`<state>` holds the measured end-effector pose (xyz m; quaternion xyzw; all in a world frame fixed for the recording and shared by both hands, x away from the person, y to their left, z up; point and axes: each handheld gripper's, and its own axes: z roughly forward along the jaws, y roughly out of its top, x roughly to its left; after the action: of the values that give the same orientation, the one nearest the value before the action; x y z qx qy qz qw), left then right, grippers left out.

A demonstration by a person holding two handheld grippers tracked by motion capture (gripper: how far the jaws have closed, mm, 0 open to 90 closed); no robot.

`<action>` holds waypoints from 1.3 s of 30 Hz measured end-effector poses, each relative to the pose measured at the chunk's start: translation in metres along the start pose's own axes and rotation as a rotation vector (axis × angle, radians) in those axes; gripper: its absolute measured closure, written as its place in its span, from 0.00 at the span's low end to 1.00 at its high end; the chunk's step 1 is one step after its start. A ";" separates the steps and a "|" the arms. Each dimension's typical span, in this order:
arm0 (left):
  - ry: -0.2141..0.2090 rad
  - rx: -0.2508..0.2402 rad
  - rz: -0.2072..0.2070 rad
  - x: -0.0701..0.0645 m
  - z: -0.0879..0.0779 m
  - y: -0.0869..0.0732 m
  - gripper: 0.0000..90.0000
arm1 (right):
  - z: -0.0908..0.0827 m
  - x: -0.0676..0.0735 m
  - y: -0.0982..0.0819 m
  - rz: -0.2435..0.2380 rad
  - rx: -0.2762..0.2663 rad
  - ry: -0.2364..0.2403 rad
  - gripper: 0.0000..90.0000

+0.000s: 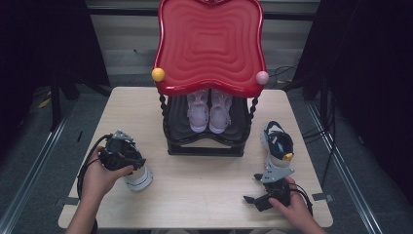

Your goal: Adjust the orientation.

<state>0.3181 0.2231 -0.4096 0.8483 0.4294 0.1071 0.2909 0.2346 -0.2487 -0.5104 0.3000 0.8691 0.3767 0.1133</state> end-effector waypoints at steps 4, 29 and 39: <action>-0.051 -0.047 -0.027 -0.002 -0.005 0.002 0.48 | 0.000 0.000 0.000 -0.002 -0.001 0.000 0.12; -0.033 -0.044 -0.023 -0.003 0.010 0.004 0.80 | 0.000 0.000 0.000 0.000 0.000 0.000 0.12; -0.041 -0.011 0.026 -0.005 0.000 0.010 0.56 | 0.000 0.000 0.000 0.002 0.001 -0.002 0.12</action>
<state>0.3222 0.2143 -0.4036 0.8542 0.4116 0.0956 0.3028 0.2344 -0.2488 -0.5103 0.3011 0.8690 0.3760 0.1135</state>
